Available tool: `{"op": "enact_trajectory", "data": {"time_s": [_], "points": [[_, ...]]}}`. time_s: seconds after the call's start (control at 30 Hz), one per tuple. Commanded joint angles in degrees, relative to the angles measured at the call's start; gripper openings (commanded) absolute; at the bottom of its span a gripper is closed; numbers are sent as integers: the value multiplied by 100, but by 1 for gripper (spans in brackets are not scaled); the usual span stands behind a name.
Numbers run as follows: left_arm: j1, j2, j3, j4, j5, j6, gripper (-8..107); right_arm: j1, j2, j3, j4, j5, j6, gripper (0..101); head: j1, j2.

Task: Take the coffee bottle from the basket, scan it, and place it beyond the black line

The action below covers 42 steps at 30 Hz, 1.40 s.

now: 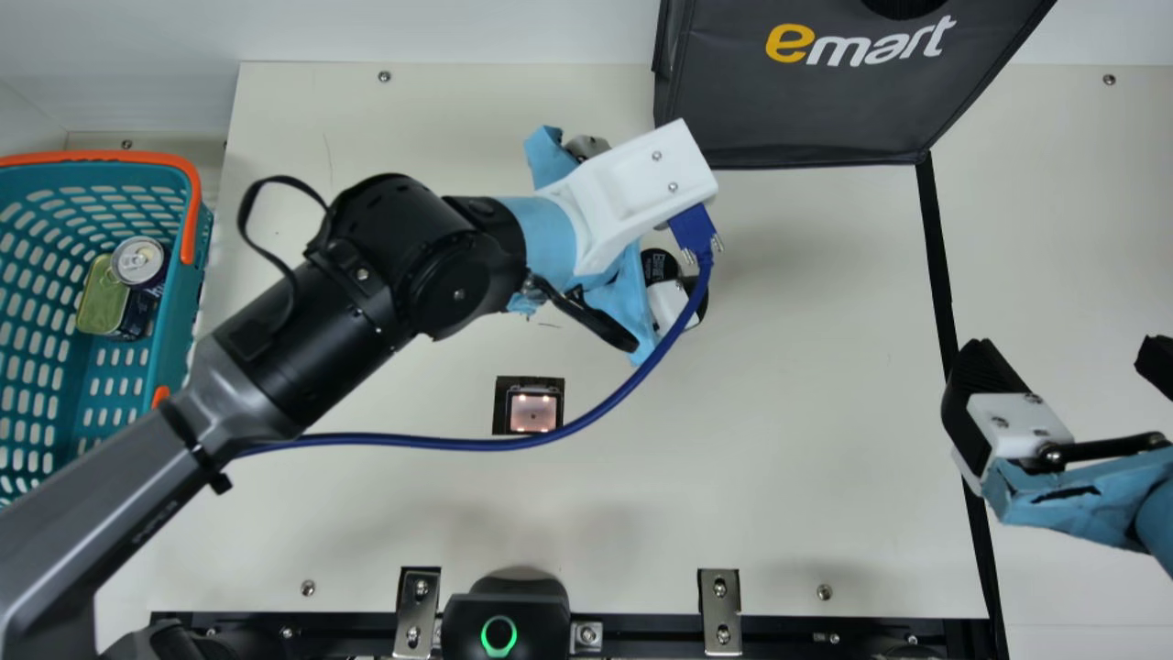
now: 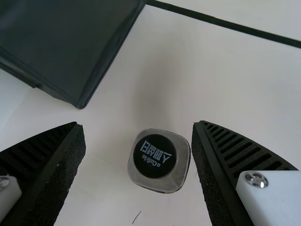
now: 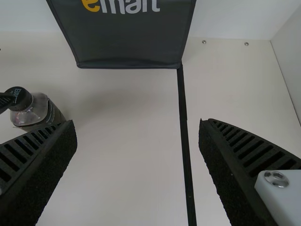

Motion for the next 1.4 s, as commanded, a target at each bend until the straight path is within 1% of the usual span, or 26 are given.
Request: {"op": "enact_trajectory", "data": {"time_s": [0.0, 0.47, 1.0, 1.37], "points": [[31, -63, 20, 44, -30, -148, 90, 0, 0, 0, 0, 0, 0, 91, -157, 0], [452, -721, 383, 388, -134, -785, 90, 0, 0, 0, 0, -4, 0, 91, -157, 0], [1192, -1713, 1072, 787, -137, -1240, 90, 0, 0, 0, 0, -4, 0, 91, -157, 0], [1856, -2258, 1454, 713, -99, -1208, 90, 0, 0, 0, 0, -4, 0, 91, -157, 0]]}}
